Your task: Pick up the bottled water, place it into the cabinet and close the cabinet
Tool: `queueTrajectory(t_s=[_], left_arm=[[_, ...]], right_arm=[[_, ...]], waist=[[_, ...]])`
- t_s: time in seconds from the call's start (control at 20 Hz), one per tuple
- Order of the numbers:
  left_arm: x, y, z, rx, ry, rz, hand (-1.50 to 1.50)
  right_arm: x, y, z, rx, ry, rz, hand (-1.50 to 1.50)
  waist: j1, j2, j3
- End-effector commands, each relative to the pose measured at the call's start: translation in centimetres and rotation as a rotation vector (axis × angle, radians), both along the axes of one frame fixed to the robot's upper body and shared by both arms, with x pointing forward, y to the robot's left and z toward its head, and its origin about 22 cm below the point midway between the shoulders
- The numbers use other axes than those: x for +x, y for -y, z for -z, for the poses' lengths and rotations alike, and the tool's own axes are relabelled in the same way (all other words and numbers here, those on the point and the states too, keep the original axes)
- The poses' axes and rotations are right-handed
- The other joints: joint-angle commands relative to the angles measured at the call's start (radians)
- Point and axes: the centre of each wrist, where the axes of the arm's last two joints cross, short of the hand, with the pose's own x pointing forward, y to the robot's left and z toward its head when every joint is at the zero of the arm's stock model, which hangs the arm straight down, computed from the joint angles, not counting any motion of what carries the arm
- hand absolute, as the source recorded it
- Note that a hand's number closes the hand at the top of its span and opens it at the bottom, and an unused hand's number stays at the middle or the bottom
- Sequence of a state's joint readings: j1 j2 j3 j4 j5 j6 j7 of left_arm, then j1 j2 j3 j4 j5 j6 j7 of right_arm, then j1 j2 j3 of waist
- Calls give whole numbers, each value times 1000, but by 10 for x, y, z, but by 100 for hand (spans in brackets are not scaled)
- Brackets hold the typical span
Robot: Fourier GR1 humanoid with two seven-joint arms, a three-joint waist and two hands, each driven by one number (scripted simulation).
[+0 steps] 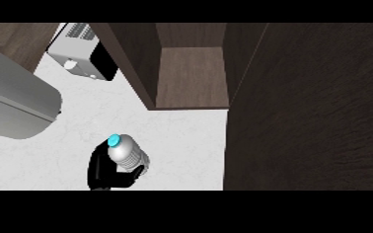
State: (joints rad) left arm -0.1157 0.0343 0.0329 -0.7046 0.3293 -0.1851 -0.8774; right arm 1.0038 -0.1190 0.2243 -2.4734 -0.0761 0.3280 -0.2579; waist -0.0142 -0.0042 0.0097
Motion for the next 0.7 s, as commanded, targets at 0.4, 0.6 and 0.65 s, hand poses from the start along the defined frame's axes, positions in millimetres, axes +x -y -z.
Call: queueTrajectory(t_s=[0.4, 0.6, 0.65], left_arm=[[49, 57, -50, -56, -14, 160, 150], [88, 89, -98, -38, 22, 164, 150], [76, 91, -95, -19, 21, 167, 150]], right_arm=[[-8, 12, -17, 48, 24, 1, -150], [-2, 1, -19, 54, 20, 5, -150], [4, -6, -22, 43, 37, 25, -150]], waist=[[3, 1, -9], [1, 2, -10], [9, 2, -10]])
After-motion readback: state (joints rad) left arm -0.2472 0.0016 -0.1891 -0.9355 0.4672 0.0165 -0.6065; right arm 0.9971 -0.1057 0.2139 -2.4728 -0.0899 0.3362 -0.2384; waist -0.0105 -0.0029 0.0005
